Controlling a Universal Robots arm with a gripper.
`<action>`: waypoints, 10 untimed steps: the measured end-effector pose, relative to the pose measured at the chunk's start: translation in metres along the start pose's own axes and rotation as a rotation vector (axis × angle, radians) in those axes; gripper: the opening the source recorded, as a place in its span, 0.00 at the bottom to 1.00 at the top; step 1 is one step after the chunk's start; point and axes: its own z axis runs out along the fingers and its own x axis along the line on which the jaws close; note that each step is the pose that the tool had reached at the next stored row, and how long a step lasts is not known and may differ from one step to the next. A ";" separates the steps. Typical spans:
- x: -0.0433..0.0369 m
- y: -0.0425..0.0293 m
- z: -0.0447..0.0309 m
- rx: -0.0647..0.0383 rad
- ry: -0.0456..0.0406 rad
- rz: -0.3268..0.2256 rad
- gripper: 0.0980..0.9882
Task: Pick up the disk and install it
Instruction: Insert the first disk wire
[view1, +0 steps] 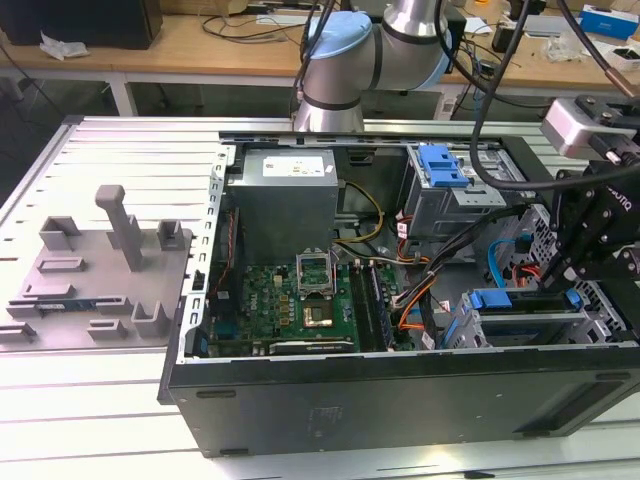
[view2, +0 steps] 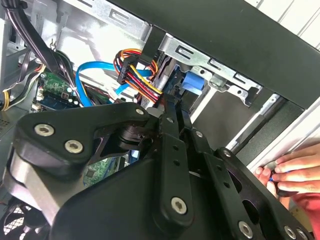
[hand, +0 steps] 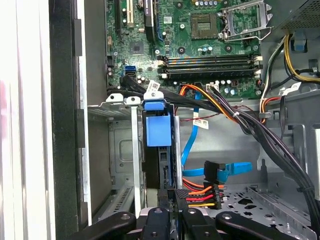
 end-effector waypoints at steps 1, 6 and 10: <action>0.0000 0.0000 0.0003 0.000 0.0000 0.000 0.07; -0.0001 -0.0001 0.0025 0.000 0.0000 0.000 0.07; -0.0001 -0.0002 0.0042 0.000 0.0001 0.000 0.07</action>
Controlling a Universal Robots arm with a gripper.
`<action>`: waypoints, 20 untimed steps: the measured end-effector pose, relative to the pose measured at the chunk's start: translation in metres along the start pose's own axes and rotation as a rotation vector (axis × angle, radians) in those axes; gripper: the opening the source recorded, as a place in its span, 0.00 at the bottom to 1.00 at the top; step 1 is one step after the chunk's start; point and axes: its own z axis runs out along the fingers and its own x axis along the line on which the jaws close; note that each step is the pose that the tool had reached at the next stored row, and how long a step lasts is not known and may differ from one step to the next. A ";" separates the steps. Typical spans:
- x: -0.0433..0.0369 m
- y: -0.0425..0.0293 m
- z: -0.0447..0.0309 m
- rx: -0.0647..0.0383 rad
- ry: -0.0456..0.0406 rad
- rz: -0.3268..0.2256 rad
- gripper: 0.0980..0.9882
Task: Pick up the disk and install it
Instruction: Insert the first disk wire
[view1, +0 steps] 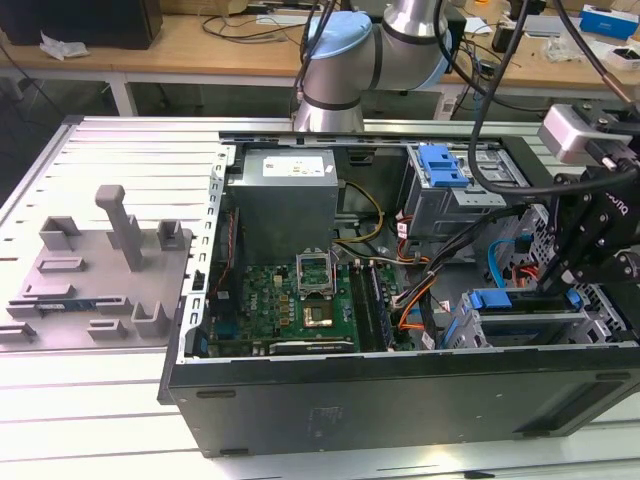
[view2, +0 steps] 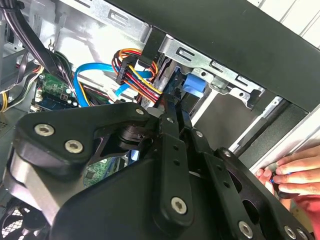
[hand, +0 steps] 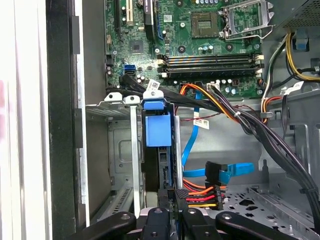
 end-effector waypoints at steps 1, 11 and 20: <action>0.0000 0.0000 0.0002 0.000 0.0001 0.000 0.07; 0.0002 -0.0001 0.0042 0.000 -0.0001 0.000 0.15; -0.0030 0.0016 -0.0269 0.000 -0.0002 0.000 0.30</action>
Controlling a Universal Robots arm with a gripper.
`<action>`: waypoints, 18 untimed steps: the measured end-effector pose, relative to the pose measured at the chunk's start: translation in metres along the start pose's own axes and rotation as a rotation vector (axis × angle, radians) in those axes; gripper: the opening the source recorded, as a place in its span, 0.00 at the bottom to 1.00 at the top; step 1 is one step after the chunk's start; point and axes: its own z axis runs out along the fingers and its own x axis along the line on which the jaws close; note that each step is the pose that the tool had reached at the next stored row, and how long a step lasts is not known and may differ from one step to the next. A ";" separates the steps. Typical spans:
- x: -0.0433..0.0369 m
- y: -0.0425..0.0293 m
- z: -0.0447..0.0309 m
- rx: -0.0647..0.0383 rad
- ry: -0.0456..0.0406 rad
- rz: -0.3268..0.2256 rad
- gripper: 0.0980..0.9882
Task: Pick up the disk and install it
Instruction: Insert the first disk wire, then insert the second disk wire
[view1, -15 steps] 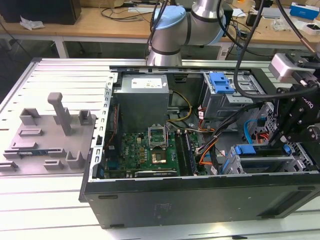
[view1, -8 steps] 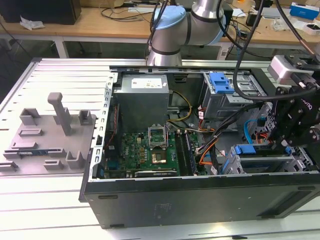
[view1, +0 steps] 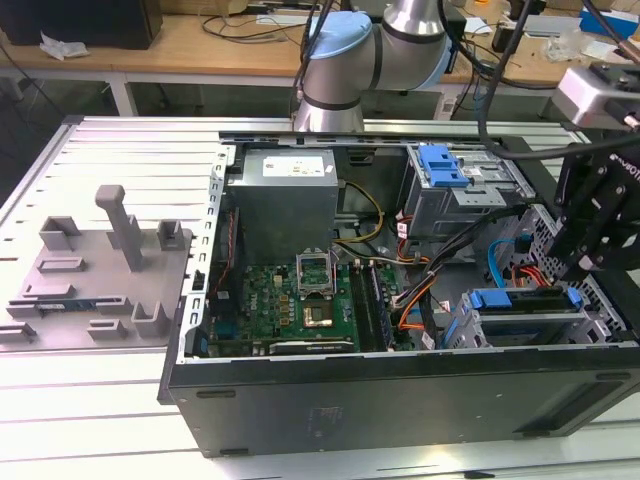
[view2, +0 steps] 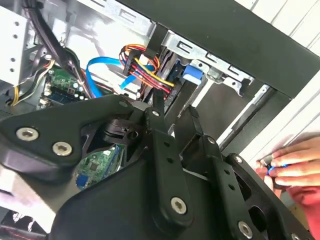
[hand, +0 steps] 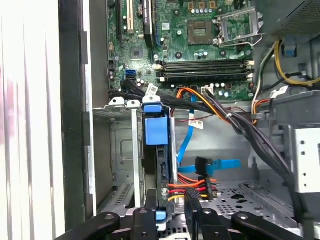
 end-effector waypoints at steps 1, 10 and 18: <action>-0.0002 0.0000 0.0000 0.000 0.0006 0.000 0.30; -0.0002 0.0000 -0.0001 0.000 0.0046 0.000 0.30; -0.0149 0.0008 -0.0005 0.002 0.0330 0.002 0.30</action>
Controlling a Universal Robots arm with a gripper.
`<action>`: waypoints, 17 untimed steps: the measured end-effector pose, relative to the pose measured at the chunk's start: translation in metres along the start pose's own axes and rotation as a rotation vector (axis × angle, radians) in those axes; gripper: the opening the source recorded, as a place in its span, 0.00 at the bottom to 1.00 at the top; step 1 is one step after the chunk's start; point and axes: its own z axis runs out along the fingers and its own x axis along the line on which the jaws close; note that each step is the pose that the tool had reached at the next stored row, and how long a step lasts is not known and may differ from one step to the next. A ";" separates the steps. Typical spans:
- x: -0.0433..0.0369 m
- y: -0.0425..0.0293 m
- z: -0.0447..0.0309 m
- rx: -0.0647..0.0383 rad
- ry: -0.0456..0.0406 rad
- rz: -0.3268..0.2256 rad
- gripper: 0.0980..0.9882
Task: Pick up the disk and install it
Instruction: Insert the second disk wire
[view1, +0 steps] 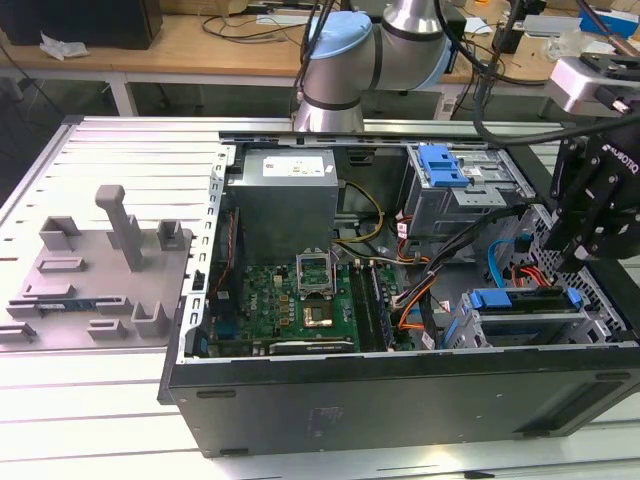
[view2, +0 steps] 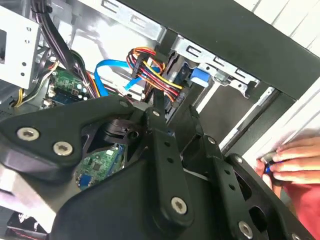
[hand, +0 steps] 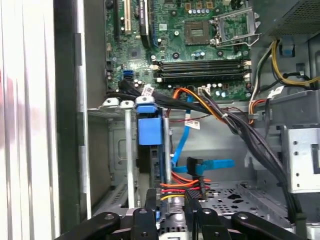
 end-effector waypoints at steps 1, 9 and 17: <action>-0.0036 0.0003 -0.0003 0.001 0.0209 0.001 0.30; -0.0212 0.0160 -0.0055 0.033 0.0152 0.009 0.30; -0.0364 0.0368 -0.0079 0.044 0.0758 0.013 0.30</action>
